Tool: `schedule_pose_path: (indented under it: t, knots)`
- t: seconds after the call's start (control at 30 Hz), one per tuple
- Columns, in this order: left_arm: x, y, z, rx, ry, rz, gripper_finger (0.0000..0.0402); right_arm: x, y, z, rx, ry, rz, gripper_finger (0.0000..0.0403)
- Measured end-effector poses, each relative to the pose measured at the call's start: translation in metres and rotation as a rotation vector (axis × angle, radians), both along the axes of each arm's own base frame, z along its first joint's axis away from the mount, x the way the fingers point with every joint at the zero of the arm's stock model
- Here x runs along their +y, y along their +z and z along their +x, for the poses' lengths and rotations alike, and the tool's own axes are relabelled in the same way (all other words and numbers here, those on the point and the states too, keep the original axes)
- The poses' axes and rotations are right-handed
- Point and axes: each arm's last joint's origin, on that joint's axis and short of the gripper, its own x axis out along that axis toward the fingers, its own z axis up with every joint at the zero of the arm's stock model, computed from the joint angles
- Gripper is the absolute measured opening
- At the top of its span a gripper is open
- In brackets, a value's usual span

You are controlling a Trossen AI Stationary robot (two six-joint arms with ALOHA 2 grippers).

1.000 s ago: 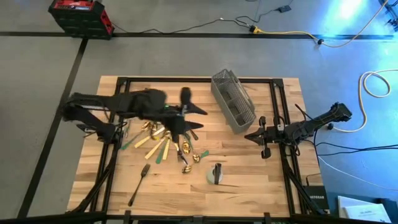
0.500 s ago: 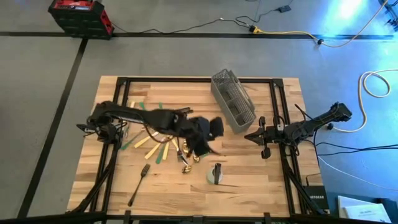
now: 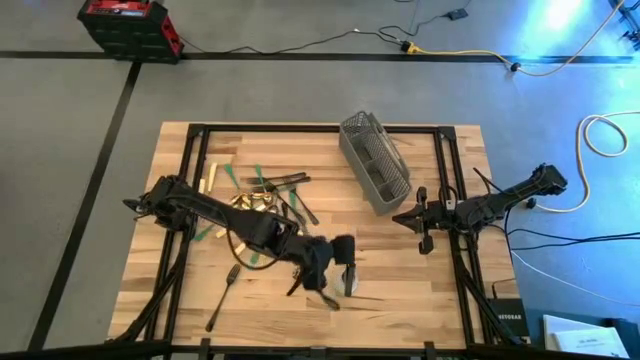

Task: Sort silverware
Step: Move the spray bottle to the top left of the table

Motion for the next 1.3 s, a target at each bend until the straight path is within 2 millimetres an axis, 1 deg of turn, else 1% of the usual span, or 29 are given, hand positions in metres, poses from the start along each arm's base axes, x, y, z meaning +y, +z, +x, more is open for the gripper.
schedule_pose_path:
  t: [0.07,0.13,0.27,0.47,0.57,0.67,0.73,0.87,0.97,1.1,1.3]
  knots:
    - [-0.005,0.0,-0.002,-0.004,0.006,-0.024,0.021,0.0,-0.001,0.001,0.011,-0.007,-0.001,0.0]
    - [-0.007,0.0,-0.003,-0.008,0.059,-0.1,0.021,0.0,-0.002,0.001,0.02,-0.01,0.014,0.0]
    - [-0.006,-0.001,-0.006,-0.002,0.254,-0.342,0.021,0.001,-0.004,0.002,0.038,-0.014,0.029,0.0]
    - [0.0,-0.01,-0.021,0.185,0.537,-0.741,0.021,0.001,-0.006,0.003,0.056,-0.015,0.025,0.0]
    - [-0.001,-0.028,-0.023,0.256,0.605,-0.878,0.021,0.001,-0.006,0.003,0.056,-0.016,0.026,0.0]
    - [-0.005,-0.054,-0.024,0.284,0.659,-0.93,0.021,0.001,-0.005,0.003,0.053,-0.017,0.038,0.0]
    - [-0.006,-0.062,-0.023,0.263,0.664,-1.002,0.021,0.001,-0.005,0.003,0.052,-0.019,0.046,0.0]
    - [0.001,-0.072,-0.023,0.215,0.651,-1.143,0.021,0.001,-0.005,0.003,0.053,-0.019,0.046,0.0]
    - [0.008,-0.076,-0.03,0.152,0.656,-1.233,0.021,0.001,-0.005,0.003,0.051,-0.019,0.049,0.0]
    - [0.012,-0.082,-0.042,0.006,0.622,-1.34,0.021,0.001,-0.005,0.003,0.053,-0.019,0.051,0.0]
    - [0.017,-0.111,-0.051,-0.152,0.5,-1.484,0.021,0.001,-0.005,0.003,0.051,-0.02,0.051,0.0]
